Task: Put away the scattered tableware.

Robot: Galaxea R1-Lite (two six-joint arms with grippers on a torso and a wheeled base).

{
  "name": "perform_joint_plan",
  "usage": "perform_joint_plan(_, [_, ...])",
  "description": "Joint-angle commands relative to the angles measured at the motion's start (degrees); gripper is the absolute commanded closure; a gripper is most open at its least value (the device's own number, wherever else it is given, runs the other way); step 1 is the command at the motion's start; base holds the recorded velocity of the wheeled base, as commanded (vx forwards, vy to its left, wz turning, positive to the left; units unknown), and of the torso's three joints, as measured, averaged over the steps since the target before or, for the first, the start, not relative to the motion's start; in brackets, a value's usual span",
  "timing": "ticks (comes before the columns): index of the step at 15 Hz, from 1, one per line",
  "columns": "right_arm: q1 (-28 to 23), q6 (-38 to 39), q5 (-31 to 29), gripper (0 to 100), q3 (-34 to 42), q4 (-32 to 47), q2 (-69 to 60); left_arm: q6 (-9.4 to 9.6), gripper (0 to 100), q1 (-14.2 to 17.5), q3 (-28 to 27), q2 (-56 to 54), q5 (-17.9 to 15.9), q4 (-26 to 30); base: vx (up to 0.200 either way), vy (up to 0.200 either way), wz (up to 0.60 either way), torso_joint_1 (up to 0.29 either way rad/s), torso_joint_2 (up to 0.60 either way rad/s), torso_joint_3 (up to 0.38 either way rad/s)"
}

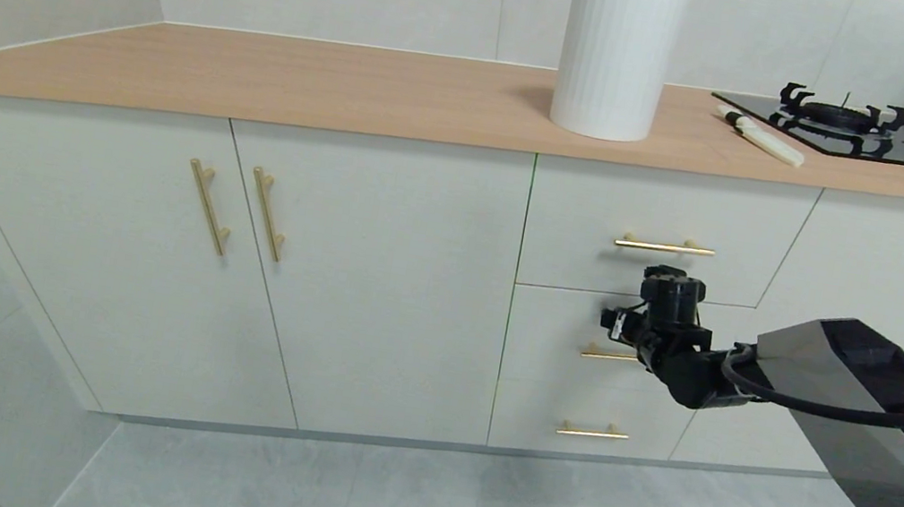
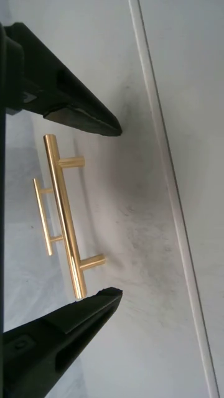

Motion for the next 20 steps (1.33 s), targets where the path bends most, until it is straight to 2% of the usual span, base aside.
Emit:
perform_joint_plan(1, [-0.3, 0.2, -0.6, 0, -2.0, -0.8, 1.2, -0.01, 0, 0.0, 0.0, 0.0, 0.0, 0.0, 0.0, 0.0, 0.0, 0.0, 0.0, 0.0])
perform_joint_plan(6, [-0.4, 0.6, -2.7, 0, -1.5, -1.0, -0.2, -0.01, 0, 0.0, 0.0, 0.0, 0.0, 0.0, 0.0, 0.0, 0.0, 0.0, 0.0, 0.0])
perform_joint_plan(10, [-0.4, 0.8, -1.9, 0, 13.3, -1.0, -13.1, -0.01, 0, 0.0, 0.0, 0.0, 0.0, -0.1, 0.0, 0.0, 0.0, 0.0, 0.0, 0.0])
perform_joint_plan(15, [-0.4, 0.8, -2.4, 0, 32.6, -1.1, -36.0, -0.01, 0, 0.0, 0.0, 0.0, 0.0, -0.1, 0.0, 0.0, 0.0, 0.0, 0.0, 0.0])
perform_joint_plan(20, [0.5, 0.1, -6.7, 0, 57.0, -1.5, -70.0, -0.01, 0, 0.0, 0.0, 0.0, 0.0, 0.0, 0.0, 0.0, 0.0, 0.0, 0.0, 0.0])
